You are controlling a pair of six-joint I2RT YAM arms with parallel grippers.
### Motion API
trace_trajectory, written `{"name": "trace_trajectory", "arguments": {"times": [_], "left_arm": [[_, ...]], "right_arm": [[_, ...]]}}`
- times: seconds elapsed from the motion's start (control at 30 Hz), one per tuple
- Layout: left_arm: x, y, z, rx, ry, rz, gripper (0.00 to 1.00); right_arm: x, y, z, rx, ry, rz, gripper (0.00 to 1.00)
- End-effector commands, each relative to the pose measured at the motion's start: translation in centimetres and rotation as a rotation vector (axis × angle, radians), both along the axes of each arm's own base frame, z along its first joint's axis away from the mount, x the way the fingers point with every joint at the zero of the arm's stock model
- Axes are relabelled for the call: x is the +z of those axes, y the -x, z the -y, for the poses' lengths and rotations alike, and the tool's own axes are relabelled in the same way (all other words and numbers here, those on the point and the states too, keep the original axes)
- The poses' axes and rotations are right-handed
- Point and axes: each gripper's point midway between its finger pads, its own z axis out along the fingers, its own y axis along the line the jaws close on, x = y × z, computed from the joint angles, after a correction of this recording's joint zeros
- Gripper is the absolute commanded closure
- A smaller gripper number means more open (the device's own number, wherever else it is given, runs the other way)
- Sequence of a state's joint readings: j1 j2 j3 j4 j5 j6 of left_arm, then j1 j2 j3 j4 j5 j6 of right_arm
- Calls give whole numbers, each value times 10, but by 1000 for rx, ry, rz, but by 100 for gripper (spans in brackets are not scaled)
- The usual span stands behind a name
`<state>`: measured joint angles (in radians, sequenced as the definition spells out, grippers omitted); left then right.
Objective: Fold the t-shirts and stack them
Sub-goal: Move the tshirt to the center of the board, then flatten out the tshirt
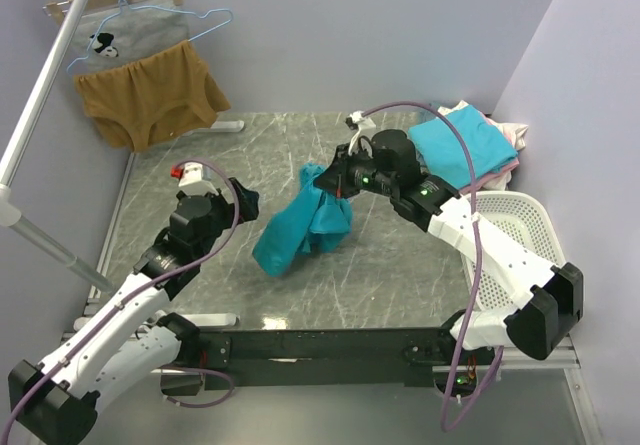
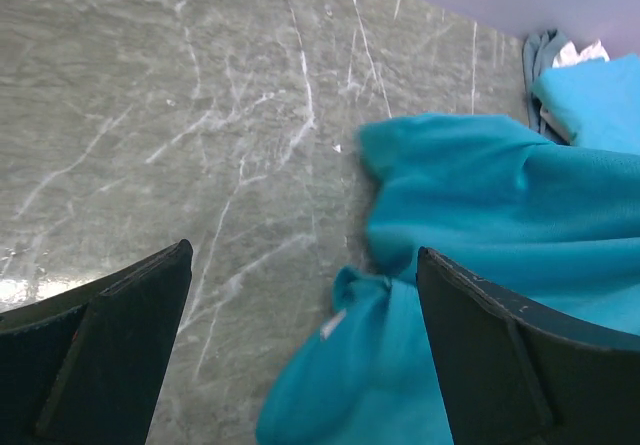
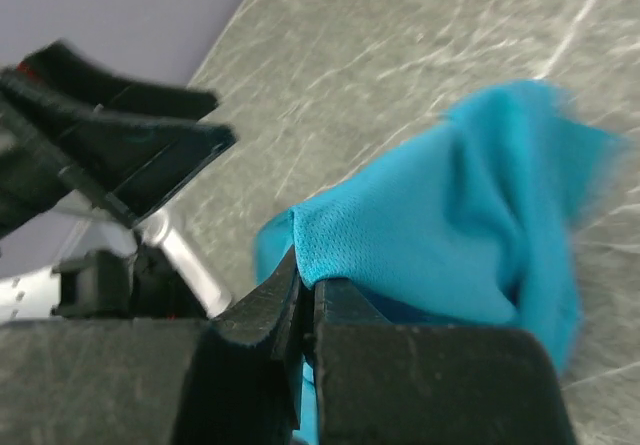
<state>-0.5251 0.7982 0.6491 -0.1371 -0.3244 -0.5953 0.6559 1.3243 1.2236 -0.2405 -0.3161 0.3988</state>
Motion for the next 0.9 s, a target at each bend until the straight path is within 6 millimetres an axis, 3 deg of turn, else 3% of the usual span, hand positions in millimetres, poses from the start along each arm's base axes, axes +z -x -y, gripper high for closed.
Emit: {"name": "trace_trajectory", "arguments": {"times": [0.0,0.07,0.1,0.13,0.17,0.27,0.3,0.47,0.63,0.67,0.8,0.87], "left_arm": [[12,2,-6,25,23,43,1],[6,3,-3,5,16,34,1],[1,4,1,-16,14,24,1],[-5,3,2,-21,6,9,0],[-9,3,4,-26,3,-3,1],[-28,5,12,-69,-9,-59,1],[-36,6,14,-76,-12,-82,1],[-71,21,23,-144,0,-167,1],[-81,22,11,-62,12,-190,1],[-80,19,7,-36,9,-185,1],[-86,11,-3,65,7,-223,1],[-83,5,-3,81,-1,-227,0]], "right_arm": [[31,-27,18,-159,-40,140,96],[0,-46,37,-289,72,110,81],[-15,-52,46,-340,118,92,57],[-33,-61,56,-405,175,71,47],[-49,-67,74,-496,247,61,29],[-85,-71,101,-605,376,21,23],[-87,-70,107,-629,397,26,22],[-96,-48,103,-552,355,-7,22],[-99,-3,58,-274,280,-77,23],[-97,10,42,-220,282,-73,23],[-114,39,-1,-59,339,-82,23],[-115,40,-14,-33,360,-69,23]]}}
